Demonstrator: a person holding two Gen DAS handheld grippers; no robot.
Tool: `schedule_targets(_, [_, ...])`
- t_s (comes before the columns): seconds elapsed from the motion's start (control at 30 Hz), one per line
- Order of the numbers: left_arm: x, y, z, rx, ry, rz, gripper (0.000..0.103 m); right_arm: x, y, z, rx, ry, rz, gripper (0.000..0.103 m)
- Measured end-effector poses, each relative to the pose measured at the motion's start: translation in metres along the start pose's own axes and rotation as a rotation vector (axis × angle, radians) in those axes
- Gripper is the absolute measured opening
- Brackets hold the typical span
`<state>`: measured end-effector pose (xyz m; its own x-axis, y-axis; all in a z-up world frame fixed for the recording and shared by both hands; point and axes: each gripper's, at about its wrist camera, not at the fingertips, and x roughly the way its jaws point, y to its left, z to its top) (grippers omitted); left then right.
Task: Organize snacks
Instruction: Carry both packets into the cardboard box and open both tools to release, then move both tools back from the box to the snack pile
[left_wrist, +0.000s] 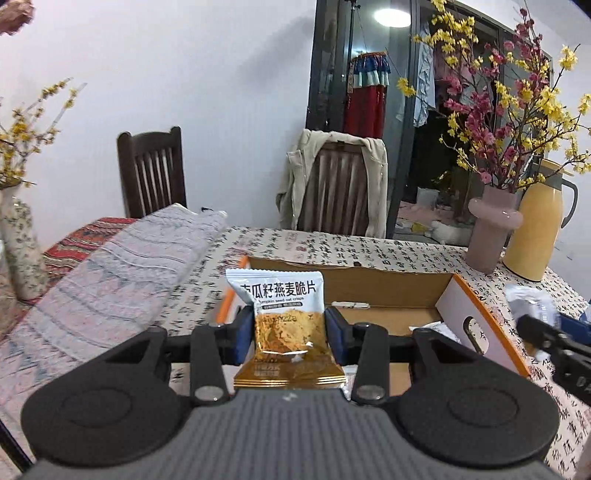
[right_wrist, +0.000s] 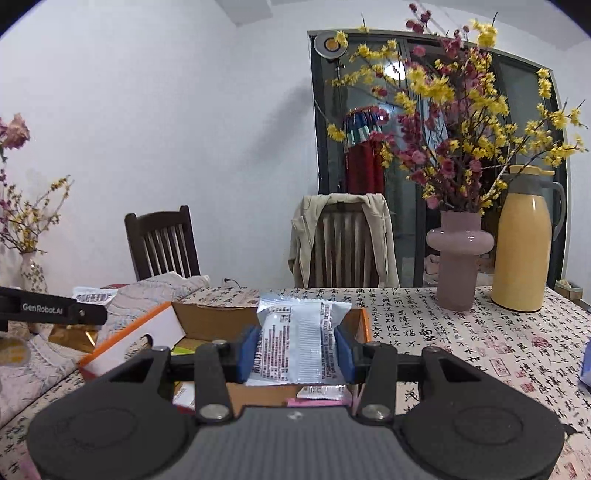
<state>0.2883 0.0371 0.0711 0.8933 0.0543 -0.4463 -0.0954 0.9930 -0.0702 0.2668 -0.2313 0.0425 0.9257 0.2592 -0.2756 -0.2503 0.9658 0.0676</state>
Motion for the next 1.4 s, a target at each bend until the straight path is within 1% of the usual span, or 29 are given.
schedule_targets(0.2, [0.032, -0.013, -0.006, 0.017, 0.008, -0.014, 0.041, 0.032, -0.006, -0.008, 0.028, 0.022, -0.008, 0.044])
schedule_targets(0.3, [0.043, -0.013, -0.012, 0.02, 0.002, -0.016, 0.041, 0.038, -0.011, -0.015, 0.04, 0.041, -0.007, 0.044])
schedule_targets(0.43, [0.053, -0.012, -0.018, 0.023, 0.026, -0.017, 0.041, 0.043, -0.009, -0.021, 0.031, 0.064, 0.002, 0.044])
schedule_targets(0.5, [0.053, -0.009, -0.02, 0.016, 0.022, -0.022, 0.043, 0.045, -0.007, -0.023, 0.024, 0.075, 0.002, 0.044])
schedule_targets(0.6, [0.049, -0.007, -0.022, 0.005, 0.007, -0.028, 0.049, 0.042, -0.008, -0.023, 0.031, 0.066, -0.004, 0.047])
schedule_targets(0.63, [0.048, -0.006, -0.022, 0.003, 0.001, -0.034, 0.056, 0.041, -0.009, -0.022, 0.036, 0.063, -0.001, 0.058])
schedule_targets(0.67, [0.046, -0.006, -0.022, 0.0, -0.008, -0.036, 0.066, 0.039, -0.01, -0.022, 0.042, 0.059, 0.0, 0.066])
schedule_targets(0.7, [0.044, -0.006, -0.022, -0.001, -0.019, -0.032, 0.072, 0.037, -0.011, -0.022, 0.047, 0.05, -0.005, 0.08])
schedule_targets(0.73, [0.041, -0.006, -0.022, -0.002, -0.036, -0.028, 0.085, 0.036, -0.012, -0.021, 0.049, 0.043, -0.009, 0.09])
schedule_targets(0.77, [0.038, -0.006, -0.022, -0.002, -0.055, -0.027, 0.094, 0.034, -0.013, -0.021, 0.054, 0.035, -0.009, 0.093])
schedule_targets(0.8, [0.034, -0.006, -0.022, -0.003, -0.07, -0.026, 0.1, 0.033, -0.014, -0.02, 0.059, 0.029, -0.006, 0.1])
schedule_targets(0.83, [0.032, -0.006, -0.021, -0.004, -0.084, -0.023, 0.103, 0.031, -0.015, -0.02, 0.068, 0.018, -0.008, 0.103])
schedule_targets(0.9, [0.026, -0.006, -0.021, -0.006, -0.108, -0.027, 0.103, 0.028, -0.016, -0.019, 0.072, 0.005, -0.014, 0.103])
schedule_targets(1.07, [0.017, -0.007, -0.02, -0.007, -0.136, -0.029, 0.103, 0.024, -0.016, -0.018, 0.076, -0.01, -0.013, 0.103])
schedule_targets(1.17, [0.008, -0.01, -0.018, -0.003, -0.152, 0.001, 0.103, 0.021, -0.017, -0.016, 0.074, -0.022, -0.011, 0.103])
schedule_targets(1.33, [-0.02, -0.011, -0.009, 0.001, -0.183, -0.015, 0.103, -0.004, -0.01, -0.004, 0.059, -0.079, -0.006, 0.103])
schedule_targets(1.4, [-0.03, -0.01, -0.007, 0.003, -0.181, -0.015, 0.103, -0.018, -0.009, 0.0, 0.053, -0.102, -0.004, 0.103])
